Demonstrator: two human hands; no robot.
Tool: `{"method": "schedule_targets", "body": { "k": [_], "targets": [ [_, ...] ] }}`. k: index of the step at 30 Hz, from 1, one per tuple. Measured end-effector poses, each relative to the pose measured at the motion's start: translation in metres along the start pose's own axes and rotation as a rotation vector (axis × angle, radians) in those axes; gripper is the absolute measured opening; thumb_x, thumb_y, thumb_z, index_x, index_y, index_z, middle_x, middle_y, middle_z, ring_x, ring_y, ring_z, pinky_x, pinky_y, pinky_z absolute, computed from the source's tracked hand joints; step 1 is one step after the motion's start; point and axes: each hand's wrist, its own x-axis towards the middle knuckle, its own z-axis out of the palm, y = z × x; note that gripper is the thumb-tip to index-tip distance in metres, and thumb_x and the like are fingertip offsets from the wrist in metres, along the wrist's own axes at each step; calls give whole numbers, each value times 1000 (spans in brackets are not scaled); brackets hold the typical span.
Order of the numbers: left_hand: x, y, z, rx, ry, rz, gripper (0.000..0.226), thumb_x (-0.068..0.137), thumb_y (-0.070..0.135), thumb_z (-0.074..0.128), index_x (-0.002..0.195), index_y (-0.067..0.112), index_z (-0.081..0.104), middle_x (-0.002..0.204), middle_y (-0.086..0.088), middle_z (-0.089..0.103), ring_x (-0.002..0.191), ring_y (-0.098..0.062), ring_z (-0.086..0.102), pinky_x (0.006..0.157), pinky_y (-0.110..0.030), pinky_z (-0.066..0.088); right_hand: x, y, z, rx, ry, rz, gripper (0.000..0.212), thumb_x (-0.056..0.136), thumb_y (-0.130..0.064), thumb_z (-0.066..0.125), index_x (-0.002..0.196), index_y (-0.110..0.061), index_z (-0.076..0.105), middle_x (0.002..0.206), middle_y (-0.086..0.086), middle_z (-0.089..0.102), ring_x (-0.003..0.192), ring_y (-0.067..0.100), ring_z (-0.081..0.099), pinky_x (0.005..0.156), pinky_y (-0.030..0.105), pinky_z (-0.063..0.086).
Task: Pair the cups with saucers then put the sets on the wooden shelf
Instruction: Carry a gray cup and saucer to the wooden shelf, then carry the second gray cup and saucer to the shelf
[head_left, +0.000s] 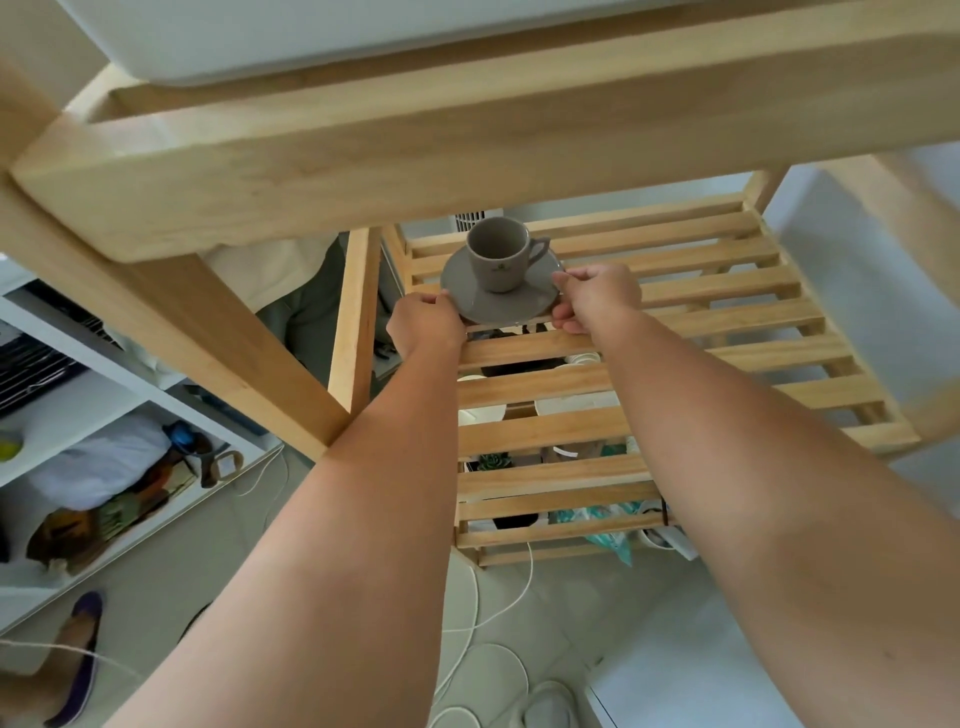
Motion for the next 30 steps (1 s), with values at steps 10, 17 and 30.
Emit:
{"method": "schedule_targets", "body": {
  "k": [10,17,30],
  "targets": [
    [-79,-3,-22,-141,-165,35,23,90,21,48,101,28,67,97,-3,70,82,-17,65,67,-34,54,-78,17,-47,-102,-71,-213,22,89,-23,58,107,-28,69,100,-7,66,94,9,60,71,23,45],
    [-202,-2,-35,-133,-562,105,20,94,15,52,99,23,69,88,-2,70,81,-17,64,79,-32,52,-174,38,-140,387,-87,44,18,92,-6,57,94,-17,71,80,3,72,72,13,62,65,24,45],
    [-446,-13,-18,46,-1326,376,18,94,3,57,95,18,68,70,-1,63,66,-11,56,61,-14,43,-407,146,-328,422,292,155,24,91,2,53,88,-11,73,66,4,72,60,10,62,57,20,44]
  ]
}}
